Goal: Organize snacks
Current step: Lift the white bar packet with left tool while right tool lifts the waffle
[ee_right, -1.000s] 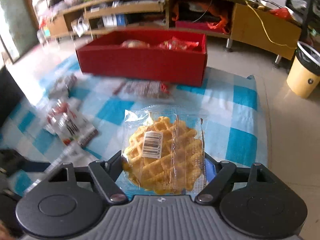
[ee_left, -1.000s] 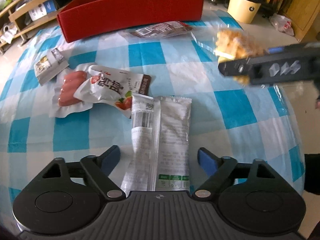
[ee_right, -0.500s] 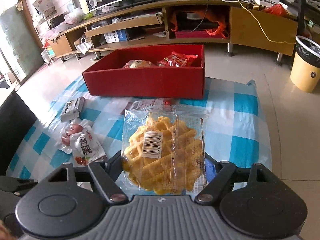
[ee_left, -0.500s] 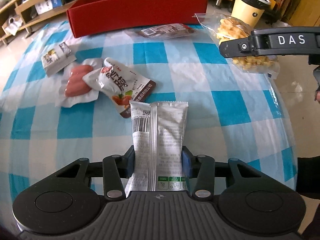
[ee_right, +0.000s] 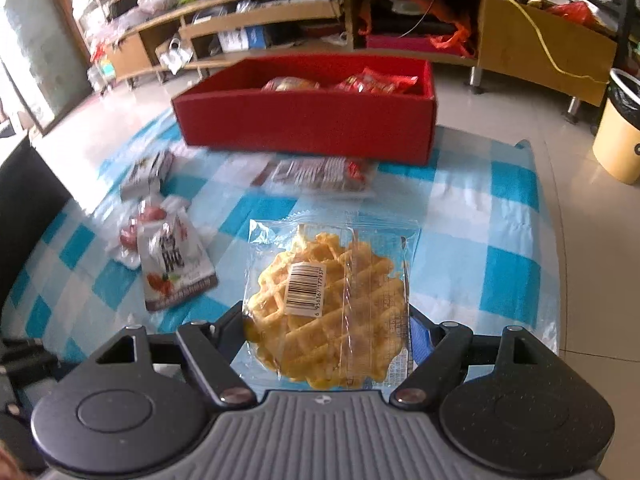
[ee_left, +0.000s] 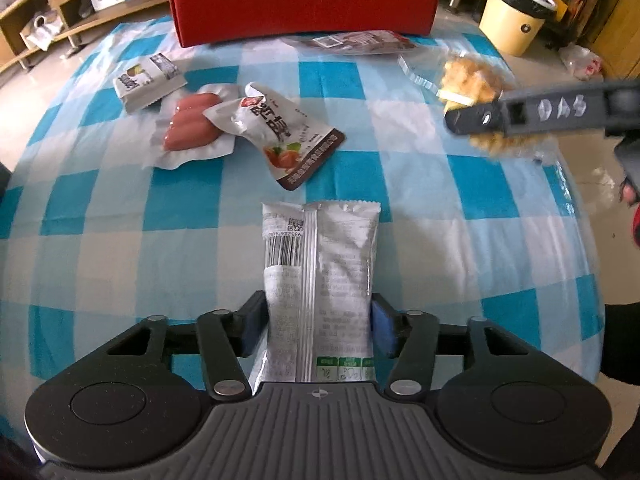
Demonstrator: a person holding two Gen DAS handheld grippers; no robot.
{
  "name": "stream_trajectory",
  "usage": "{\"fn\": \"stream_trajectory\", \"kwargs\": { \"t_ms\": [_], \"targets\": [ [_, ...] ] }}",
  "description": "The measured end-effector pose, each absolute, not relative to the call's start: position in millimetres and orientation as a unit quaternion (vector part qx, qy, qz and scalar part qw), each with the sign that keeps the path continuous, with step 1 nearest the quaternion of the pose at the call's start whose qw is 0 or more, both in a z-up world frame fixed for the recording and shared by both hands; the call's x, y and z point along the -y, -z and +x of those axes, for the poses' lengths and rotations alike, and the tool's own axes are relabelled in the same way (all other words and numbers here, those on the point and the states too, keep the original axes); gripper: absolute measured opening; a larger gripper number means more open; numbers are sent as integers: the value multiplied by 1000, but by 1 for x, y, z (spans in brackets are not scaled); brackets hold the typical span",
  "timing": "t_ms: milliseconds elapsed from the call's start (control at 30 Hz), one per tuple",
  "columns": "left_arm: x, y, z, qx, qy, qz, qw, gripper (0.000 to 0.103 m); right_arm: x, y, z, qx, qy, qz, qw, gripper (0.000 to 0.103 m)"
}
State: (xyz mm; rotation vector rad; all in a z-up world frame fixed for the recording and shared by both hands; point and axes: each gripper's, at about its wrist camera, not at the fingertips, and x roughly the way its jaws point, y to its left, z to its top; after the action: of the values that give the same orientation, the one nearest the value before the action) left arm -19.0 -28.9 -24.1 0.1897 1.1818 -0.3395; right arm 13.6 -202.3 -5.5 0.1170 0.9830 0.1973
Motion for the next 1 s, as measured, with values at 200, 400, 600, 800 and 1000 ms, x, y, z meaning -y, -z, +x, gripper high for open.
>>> {"fn": "stream_trajectory", "kwargs": {
  "t_ms": [200, 400, 600, 800, 1000],
  "targets": [
    [35, 35, -15, -540, 134, 121, 822, 94, 194, 21, 15, -497, -97, 34, 862, 77],
    [36, 33, -15, -536, 134, 119, 825, 90, 186, 32, 18, -514, -100, 18, 852, 79],
    [41, 26, -20, -529, 150, 132, 825, 62, 184, 34, 16, -504, -97, -2, 858, 78],
    [36, 17, -17, -534, 156, 102, 824, 57, 191, 26, 10, -497, -91, 7, 863, 77],
    [30, 1, -10, -521, 161, 69, 836, 57, 203, 8, 7, -469, -84, 46, 878, 77]
  ]
}}
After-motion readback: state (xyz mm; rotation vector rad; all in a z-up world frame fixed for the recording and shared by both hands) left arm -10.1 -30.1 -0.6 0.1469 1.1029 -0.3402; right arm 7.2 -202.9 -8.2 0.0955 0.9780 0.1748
